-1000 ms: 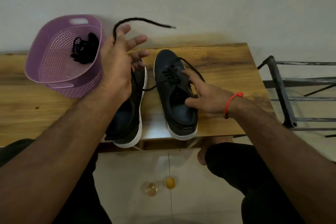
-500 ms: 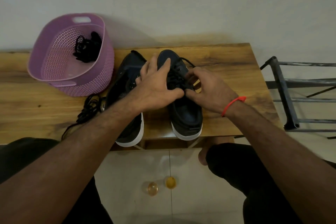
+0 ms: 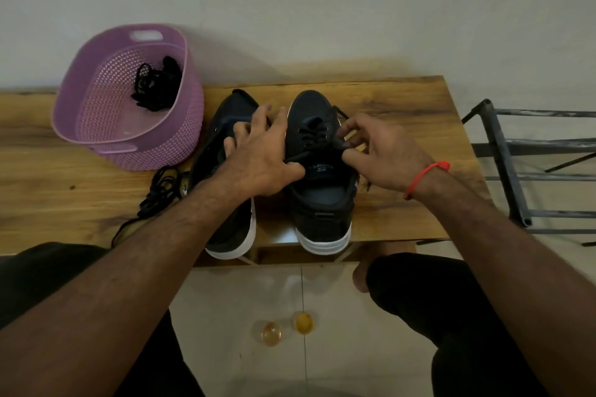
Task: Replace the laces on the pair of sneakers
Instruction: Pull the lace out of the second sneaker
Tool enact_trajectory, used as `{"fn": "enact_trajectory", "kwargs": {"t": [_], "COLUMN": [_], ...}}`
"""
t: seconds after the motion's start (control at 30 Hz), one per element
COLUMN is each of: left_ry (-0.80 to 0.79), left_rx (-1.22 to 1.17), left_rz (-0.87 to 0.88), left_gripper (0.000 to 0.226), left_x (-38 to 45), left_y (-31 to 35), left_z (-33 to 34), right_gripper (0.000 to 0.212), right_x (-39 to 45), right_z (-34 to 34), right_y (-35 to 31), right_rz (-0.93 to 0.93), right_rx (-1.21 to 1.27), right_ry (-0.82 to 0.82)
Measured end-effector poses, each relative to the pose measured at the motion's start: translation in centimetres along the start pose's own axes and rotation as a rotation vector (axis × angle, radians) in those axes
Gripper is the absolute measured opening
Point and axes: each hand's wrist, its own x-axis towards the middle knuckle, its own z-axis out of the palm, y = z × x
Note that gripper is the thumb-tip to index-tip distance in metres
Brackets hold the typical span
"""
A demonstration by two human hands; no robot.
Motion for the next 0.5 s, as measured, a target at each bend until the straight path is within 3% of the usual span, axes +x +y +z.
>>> {"fn": "enact_trajectory", "kwargs": {"t": [0.27,0.37,0.5], "left_ry": [-0.115,-0.087,0.012], "left_rx": [-0.063,-0.087,-0.164], "left_rz": [0.167,0.176,0.176], "left_gripper": [0.083,0.068,0.037], "left_x": [-1.1,-1.2,-0.9], "left_y": [0.6,0.6,0.4], "left_z": [0.1,-0.5,-1.2], "right_gripper": [0.035,0.037,0.026], "right_x": [-0.4,-0.5,-0.5], "right_z": [-1.3,-1.6,-1.2], "right_y": [0.0,-0.1,-0.4], "right_rz": [0.018,0.016,-0.08], "right_rx": [0.024,0.007,-0.003], "right_ry": [-0.315,-0.314,-0.147]}}
